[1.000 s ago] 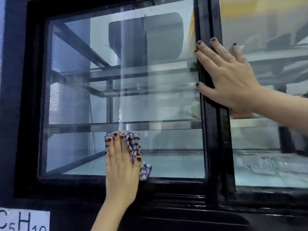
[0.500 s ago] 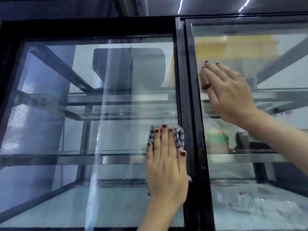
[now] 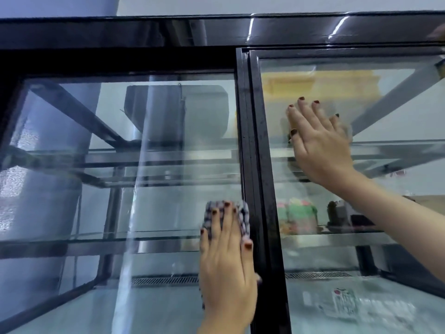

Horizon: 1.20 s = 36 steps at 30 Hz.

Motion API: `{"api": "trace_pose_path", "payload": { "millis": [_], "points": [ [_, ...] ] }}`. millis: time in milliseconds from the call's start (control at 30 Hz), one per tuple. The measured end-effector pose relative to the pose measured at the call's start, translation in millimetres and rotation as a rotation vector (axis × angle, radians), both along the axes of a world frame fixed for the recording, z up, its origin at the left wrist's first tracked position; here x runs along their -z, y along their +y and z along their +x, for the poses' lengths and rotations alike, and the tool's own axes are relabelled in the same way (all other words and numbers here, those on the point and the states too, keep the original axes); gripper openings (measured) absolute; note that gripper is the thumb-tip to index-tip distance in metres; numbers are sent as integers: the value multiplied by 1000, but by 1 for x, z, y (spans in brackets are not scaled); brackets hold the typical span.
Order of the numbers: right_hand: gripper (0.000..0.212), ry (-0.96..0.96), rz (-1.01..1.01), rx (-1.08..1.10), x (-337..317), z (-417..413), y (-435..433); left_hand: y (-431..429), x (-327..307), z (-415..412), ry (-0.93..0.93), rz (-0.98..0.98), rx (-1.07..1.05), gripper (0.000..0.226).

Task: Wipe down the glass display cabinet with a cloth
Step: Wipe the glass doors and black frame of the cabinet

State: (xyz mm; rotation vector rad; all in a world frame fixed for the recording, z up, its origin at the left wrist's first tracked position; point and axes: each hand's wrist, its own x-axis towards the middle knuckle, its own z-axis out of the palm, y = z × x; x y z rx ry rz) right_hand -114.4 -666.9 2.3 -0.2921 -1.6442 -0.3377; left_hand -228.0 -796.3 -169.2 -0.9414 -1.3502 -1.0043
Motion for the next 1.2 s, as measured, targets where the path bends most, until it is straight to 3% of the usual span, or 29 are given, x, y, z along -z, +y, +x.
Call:
{"api": "trace_pose_path", "payload": {
  "millis": [133,300,400,500,600,867,1100,1200],
  "points": [
    [64,-16,-3,15,-1,0,-2,2,-20,1,-28,-23,-16,54],
    [64,-8,10,6,0,-1,-1,6,-157,-4,10,29,-19,59],
    [63,16,21,2,-1,-3,1,4,-246,-9,-5,-50,-93,55],
    [62,33,21,-5,-1,-5,3,0,-294,-9,-26,-122,-124,56],
    [63,35,21,0,0,-5,2,1,-295,-8,-11,-110,-146,58],
    [67,-12,8,3,-5,-2,-1,3,-211,-17,96,-65,-155,71],
    [55,-8,17,4,-52,-9,-8,6,-311,-11,18,-38,-150,60],
    [55,13,-17,-14,-77,-16,-20,5,-318,-14,46,-20,-126,56]
  ]
}}
